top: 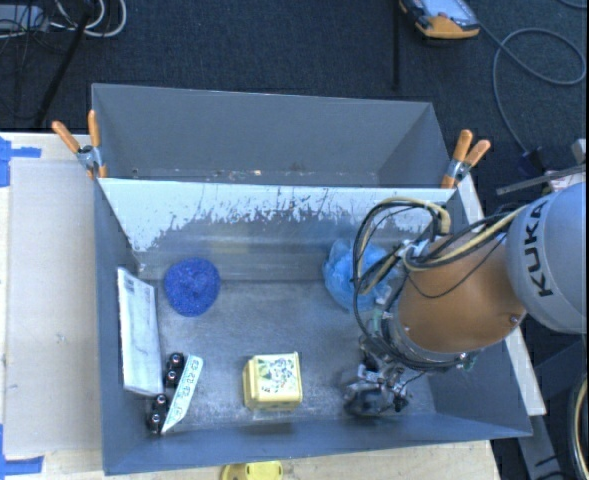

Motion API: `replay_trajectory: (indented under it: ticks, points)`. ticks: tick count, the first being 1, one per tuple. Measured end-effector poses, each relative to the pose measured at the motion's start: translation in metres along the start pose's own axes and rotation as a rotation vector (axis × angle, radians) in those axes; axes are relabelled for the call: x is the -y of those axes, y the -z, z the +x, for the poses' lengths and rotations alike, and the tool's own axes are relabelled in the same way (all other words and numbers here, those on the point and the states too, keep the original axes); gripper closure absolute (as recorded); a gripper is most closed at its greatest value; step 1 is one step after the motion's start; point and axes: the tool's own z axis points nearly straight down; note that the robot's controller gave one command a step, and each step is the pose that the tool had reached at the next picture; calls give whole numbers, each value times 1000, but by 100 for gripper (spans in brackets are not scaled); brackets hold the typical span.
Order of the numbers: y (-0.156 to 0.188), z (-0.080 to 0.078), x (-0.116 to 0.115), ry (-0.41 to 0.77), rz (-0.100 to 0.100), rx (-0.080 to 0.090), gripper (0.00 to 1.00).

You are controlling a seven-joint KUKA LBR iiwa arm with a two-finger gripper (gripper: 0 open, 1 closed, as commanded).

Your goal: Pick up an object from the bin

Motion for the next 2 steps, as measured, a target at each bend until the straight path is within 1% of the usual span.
replay_trajectory:
  ticks: [1,2]
  points:
    - [0,9,5,-3,1,-2,100]
    - [1,-31,5,26,0,-2,100]
